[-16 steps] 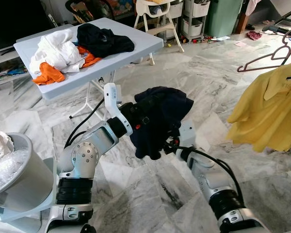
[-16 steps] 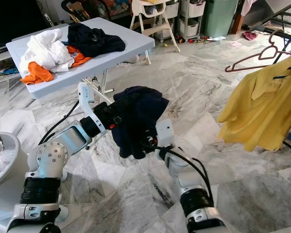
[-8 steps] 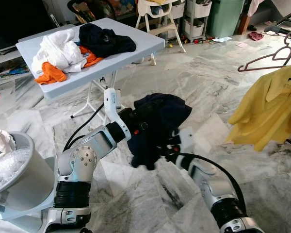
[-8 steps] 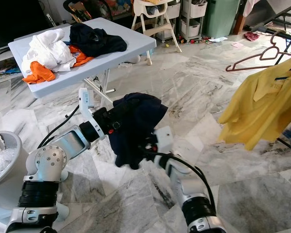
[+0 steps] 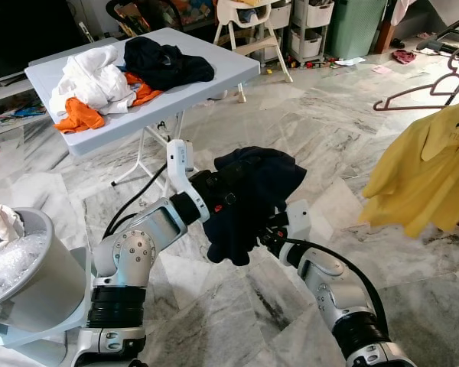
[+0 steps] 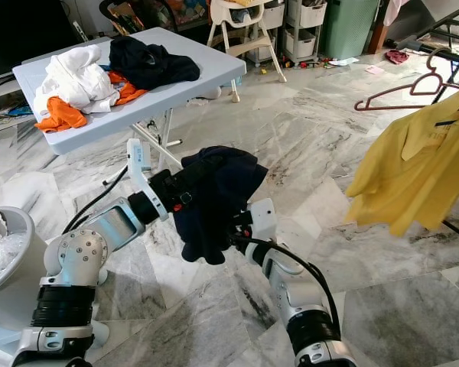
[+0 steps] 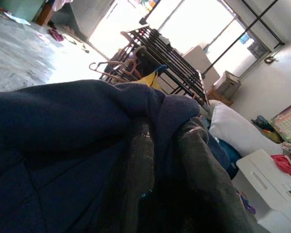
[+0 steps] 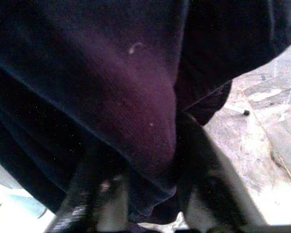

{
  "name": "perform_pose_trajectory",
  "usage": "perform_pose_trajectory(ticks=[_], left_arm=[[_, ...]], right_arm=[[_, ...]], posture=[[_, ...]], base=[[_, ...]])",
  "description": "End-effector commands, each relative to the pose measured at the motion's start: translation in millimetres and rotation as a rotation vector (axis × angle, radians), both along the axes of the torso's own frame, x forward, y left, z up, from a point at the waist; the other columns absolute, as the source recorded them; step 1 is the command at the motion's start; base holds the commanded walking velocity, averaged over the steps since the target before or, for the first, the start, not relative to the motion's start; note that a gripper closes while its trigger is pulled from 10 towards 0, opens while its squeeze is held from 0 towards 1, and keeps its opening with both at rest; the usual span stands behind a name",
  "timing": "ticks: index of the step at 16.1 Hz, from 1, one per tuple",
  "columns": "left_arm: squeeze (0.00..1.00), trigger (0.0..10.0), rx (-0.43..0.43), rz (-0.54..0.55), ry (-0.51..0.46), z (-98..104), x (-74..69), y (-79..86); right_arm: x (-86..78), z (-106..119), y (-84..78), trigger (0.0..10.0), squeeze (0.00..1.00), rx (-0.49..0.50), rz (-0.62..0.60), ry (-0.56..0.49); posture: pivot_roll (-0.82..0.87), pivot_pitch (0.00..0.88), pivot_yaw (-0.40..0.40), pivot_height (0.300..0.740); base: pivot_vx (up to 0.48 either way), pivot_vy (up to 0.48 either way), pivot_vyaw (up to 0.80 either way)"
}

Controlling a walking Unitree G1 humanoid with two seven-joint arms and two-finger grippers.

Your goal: Hang hanger

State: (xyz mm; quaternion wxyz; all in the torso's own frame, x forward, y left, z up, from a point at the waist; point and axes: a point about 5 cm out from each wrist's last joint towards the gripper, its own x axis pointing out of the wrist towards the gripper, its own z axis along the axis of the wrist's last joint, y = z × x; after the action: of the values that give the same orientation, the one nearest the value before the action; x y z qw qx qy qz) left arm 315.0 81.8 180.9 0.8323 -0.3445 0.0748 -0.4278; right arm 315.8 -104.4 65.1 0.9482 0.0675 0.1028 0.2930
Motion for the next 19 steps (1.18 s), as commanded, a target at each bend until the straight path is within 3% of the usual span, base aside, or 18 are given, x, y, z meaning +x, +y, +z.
perform_pose_trajectory(ticks=[1,2,4,6,9,11,14,15,17,18,19], left_arm=[[0.0,10.0,0.002,0.007,-0.039,8.3,1.4,3.5],[0.0,10.0,0.004,0.016,-0.038,8.0,2.0,4.7],[0.0,10.0,0.019,0.129,-0.042,6.8,10.1,18.9],[0.0,10.0,0.019,0.169,-0.042,6.5,11.8,24.1],[0.0,10.0,0.04,0.239,-0.03,-0.8,12.2,31.3],[0.0,10.0,0.055,0.292,-0.009,-9.8,11.0,35.1],[0.0,10.0,0.137,0.405,0.036,-27.6,13.0,41.9],[0.0,10.0,0.185,0.486,0.083,-40.7,14.1,46.0],[0.0,10.0,0.262,0.547,0.147,-61.1,11.6,44.7],[0.09,10.0,0.274,0.537,0.173,-67.9,9.3,41.3],[1.0,10.0,0.274,0.544,0.201,-74.4,7.7,39.3]], right_arm=[[3.6,6.5,-0.9,0.0,0.0,0.013,-0.011,-0.025],[3.6,6.6,-3.4,0.0,0.0,0.011,-0.019,-0.026],[3.8,2.5,-30.4,0.0,0.0,-0.057,-0.104,-0.016],[6.9,2.1,-47.0,0.0,0.0,-0.091,-0.179,-0.011],[13.5,11.8,-60.5,0.0,0.0,-0.113,-0.263,-0.058],[19.5,22.8,-68.7,0.0,0.0,-0.134,-0.337,-0.113],[26.0,46.9,-81.7,0.0,0.0,-0.2,-0.455,-0.261],[28.2,61.3,-84.7,0.0,0.0,-0.218,-0.488,-0.34],[28.9,76.3,-81.0,0.0,0.0,-0.237,-0.463,-0.426],[28.9,78.2,-79.3,0.0,0.0,-0.228,-0.454,-0.43],[28.8,79.0,-77.1,0.0,0.0,-0.225,-0.439,-0.434]], posture=[[-0.07,0.0,0.106,0.74],[-0.07,0.0,0.105,0.74],[-0.07,0.0,0.104,0.74],[-0.08,0.0,0.104,0.74],[-0.08,0.0,0.103,0.74],[-0.08,0.0,0.1,0.74],[-0.08,0.0,0.098,0.74],[-0.08,0.0,0.099,0.74],[-0.09,0.0,0.1,0.74],[-0.09,0.0,0.099,0.74],[-0.09,0.0,0.1,0.74]], base=[[0.0,0.0,0.0],[0.0,0.0,0.0],[0.0,0.0,0.0],[0.0,0.0,0.0],[0.0,0.0,0.0],[0.0,0.0,0.0],[0.0,0.0,0.0],[0.0,0.0,0.0],[0.0,0.0,0.0],[0.0,0.0,0.0],[0.0,0.0,0.0]])
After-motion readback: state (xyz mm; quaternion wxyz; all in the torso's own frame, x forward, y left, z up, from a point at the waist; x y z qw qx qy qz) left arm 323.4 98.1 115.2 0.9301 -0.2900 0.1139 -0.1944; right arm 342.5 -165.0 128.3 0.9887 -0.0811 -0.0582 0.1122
